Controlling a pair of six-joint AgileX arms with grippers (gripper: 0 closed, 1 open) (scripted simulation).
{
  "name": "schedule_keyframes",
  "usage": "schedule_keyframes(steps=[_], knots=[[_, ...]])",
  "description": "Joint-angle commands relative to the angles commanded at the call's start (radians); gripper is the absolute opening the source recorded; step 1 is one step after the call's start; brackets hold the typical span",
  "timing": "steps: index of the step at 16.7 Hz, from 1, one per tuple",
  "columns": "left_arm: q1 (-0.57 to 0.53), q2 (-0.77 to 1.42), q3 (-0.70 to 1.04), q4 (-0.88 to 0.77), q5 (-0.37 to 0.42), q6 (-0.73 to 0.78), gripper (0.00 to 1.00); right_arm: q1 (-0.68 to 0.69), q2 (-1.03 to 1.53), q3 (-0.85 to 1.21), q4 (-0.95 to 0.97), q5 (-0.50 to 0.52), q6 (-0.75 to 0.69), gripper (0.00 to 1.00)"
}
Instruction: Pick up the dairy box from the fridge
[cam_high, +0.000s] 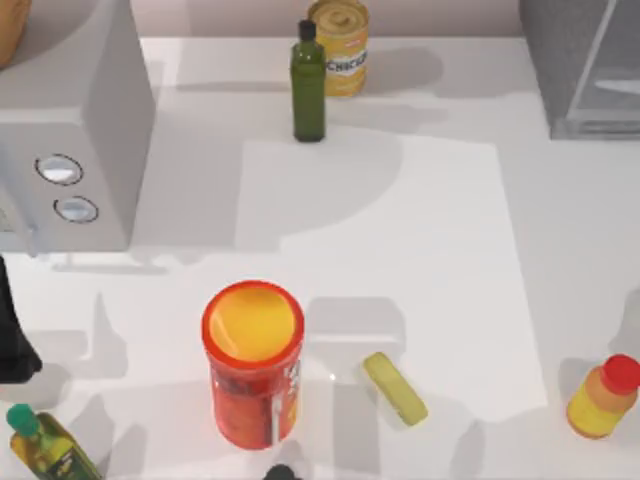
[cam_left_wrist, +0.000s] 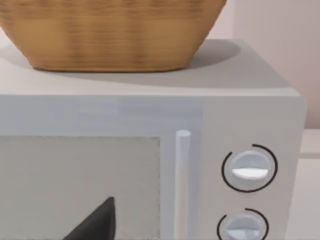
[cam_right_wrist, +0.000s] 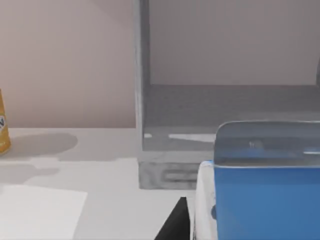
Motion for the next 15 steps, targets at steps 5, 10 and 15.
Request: schedule_keyframes(steps=[5,10,15], knots=[[0.000,0.000,0.000,0.000,0.000,0.000,1.00,0.046,0.208,0.067,0.169,-0.044,-0.011,0.00],[0.000,0.000,0.000,0.000,0.000,0.000,1.00,0.128,0.667,0.184,0.470,-0.121,-0.021,0.00],[0.000,0.000,0.000,0.000,0.000,0.000,1.00,0.221,1.218,0.311,0.807,-0.210,-0.019,0.00]])
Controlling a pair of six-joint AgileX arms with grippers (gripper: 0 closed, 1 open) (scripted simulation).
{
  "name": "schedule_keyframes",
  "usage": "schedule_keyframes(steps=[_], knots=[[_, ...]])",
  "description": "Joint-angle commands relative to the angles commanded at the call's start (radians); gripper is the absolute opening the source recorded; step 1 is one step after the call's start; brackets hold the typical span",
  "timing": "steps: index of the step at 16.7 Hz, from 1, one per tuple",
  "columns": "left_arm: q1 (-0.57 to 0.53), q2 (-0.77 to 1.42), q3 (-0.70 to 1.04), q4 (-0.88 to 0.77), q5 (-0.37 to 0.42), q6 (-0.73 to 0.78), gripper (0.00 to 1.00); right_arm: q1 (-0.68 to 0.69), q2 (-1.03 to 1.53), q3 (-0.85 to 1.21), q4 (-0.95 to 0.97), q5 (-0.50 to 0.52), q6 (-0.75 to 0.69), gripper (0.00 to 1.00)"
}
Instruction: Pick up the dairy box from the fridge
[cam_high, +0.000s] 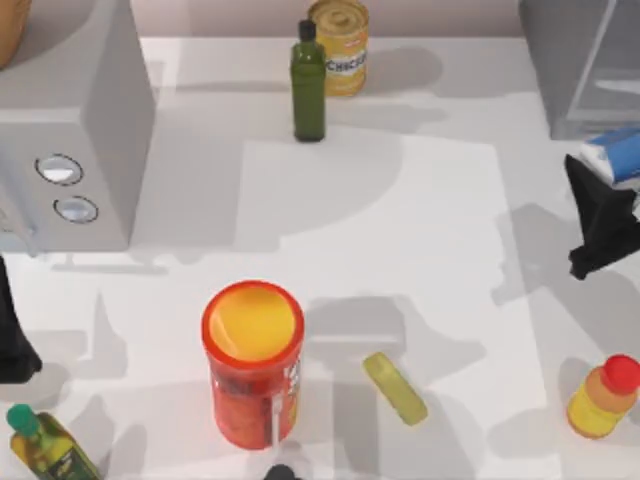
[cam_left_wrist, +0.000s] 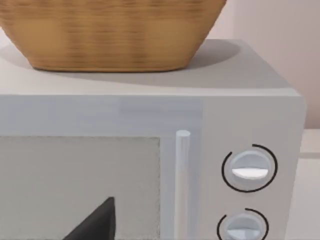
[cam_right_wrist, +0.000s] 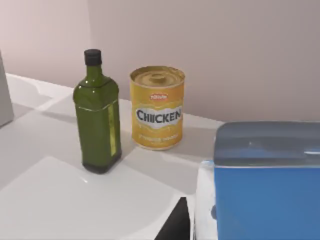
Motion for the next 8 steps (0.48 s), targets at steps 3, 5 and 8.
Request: schedule_keyframes(steps=[3,5,8], knots=[[0.000,0.000,0.000,0.000,0.000,0.000,1.00,0.053,0.279,0.073,0.190,-0.050,0.003,0.00],[0.000,0.000,0.000,0.000,0.000,0.000,1.00,0.084,0.441,0.120,0.305,-0.079,0.004,0.00],[0.000,0.000,0.000,0.000,0.000,0.000,1.00,0.122,0.649,0.181,0.451,-0.116,0.002,0.00]])
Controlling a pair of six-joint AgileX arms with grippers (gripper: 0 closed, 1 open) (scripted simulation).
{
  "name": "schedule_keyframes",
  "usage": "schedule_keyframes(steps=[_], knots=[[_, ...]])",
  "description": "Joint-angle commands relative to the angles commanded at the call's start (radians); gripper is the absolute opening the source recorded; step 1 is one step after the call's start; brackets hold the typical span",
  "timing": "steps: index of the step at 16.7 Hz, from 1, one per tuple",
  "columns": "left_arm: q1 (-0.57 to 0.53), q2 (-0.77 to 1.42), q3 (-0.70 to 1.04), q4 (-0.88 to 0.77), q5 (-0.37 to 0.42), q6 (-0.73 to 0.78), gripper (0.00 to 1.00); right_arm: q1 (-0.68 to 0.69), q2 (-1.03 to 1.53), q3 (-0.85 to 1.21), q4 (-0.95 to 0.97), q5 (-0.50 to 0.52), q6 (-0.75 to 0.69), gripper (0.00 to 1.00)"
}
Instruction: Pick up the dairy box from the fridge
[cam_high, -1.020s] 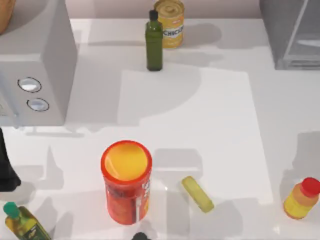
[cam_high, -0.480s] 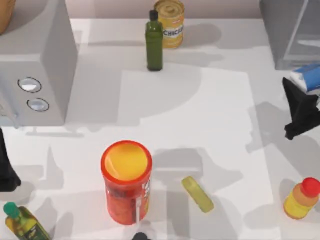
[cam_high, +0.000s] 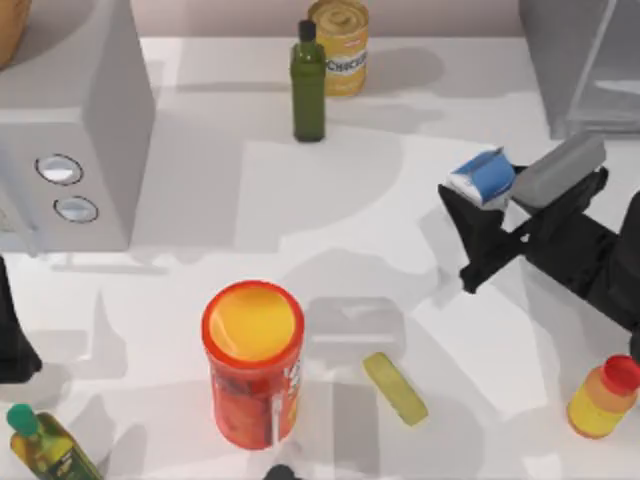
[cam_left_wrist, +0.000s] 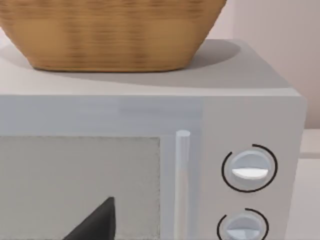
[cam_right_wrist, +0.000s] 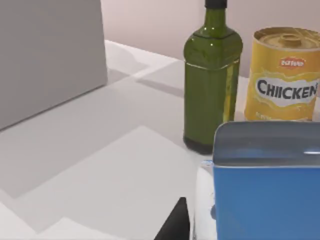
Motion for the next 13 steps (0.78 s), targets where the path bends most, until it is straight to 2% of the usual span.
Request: schedule_keyframes(steps=[5,13], knots=[[0.000,0.000,0.000,0.000,0.000,0.000,1.00,0.035,0.173,0.056,0.133,-0.032,-0.005,0.00],[0.000,0.000,0.000,0.000,0.000,0.000,1.00,0.045,0.175,0.087,0.127,-0.027,-0.010,0.00]])
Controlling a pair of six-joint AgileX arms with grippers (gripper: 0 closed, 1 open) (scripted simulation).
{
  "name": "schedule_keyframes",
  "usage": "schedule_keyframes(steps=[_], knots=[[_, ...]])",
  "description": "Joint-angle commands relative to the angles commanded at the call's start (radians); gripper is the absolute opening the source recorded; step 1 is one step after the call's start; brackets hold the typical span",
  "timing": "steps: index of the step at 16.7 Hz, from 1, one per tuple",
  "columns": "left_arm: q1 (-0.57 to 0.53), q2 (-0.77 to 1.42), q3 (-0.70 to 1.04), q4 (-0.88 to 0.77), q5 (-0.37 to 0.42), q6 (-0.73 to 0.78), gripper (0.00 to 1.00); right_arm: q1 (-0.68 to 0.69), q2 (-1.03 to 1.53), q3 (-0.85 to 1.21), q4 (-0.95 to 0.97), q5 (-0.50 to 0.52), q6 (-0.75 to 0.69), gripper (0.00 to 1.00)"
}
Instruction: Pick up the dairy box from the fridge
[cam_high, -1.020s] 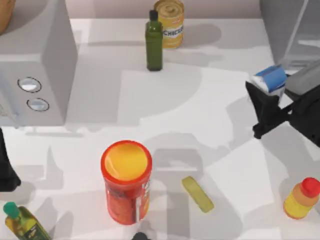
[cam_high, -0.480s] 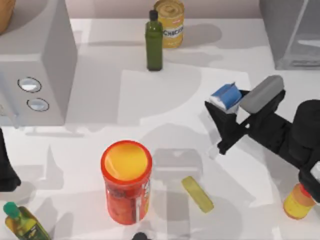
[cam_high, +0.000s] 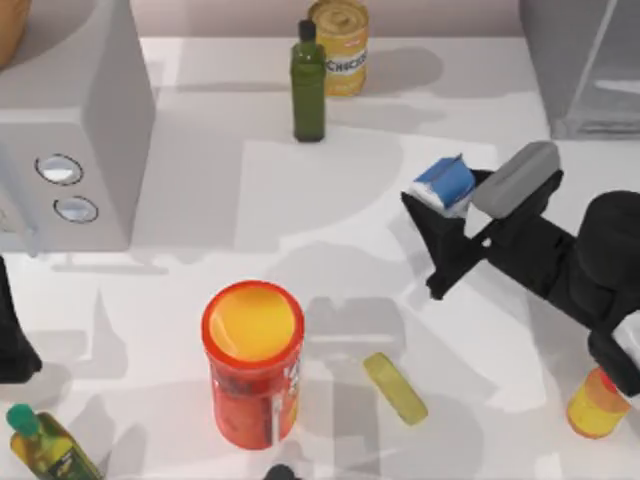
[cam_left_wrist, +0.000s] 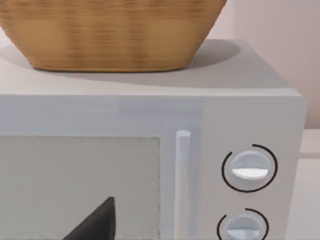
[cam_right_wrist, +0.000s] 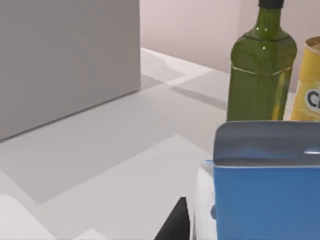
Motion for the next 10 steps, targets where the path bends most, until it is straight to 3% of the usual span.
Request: schedule_keyframes(steps=[10], knots=[[0.000,0.000,0.000,0.000,0.000,0.000,1.00,0.060,0.173,0.213,-0.062,0.052,0.024,0.00]])
